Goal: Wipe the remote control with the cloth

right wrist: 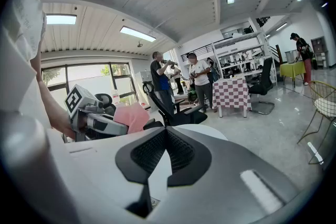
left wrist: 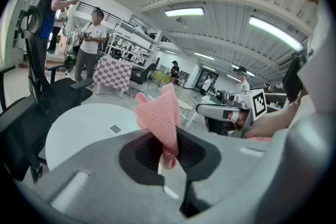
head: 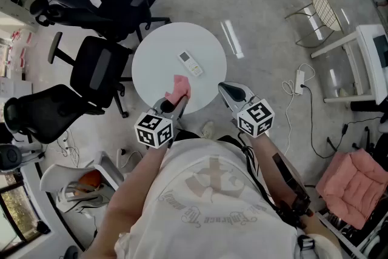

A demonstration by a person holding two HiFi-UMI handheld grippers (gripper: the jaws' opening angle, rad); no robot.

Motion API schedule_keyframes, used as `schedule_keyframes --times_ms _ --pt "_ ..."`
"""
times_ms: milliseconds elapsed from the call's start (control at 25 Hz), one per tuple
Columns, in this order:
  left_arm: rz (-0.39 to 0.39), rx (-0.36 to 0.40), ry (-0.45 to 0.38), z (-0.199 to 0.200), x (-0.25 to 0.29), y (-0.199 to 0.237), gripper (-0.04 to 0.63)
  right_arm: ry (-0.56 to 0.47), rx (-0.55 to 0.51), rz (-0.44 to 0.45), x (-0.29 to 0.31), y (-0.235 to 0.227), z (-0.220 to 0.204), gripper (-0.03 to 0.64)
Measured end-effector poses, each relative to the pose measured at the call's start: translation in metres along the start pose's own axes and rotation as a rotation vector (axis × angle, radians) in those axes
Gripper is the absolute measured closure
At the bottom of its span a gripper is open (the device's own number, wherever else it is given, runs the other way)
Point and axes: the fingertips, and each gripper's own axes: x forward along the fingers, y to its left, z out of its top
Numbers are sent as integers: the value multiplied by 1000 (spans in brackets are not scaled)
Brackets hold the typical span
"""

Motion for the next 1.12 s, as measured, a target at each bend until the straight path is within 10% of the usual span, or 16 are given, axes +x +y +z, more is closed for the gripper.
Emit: schedule_keyframes --times_ms 1120 --pt "37 -7 31 12 0 24 557 60 60 19 31 -9 -11 609"
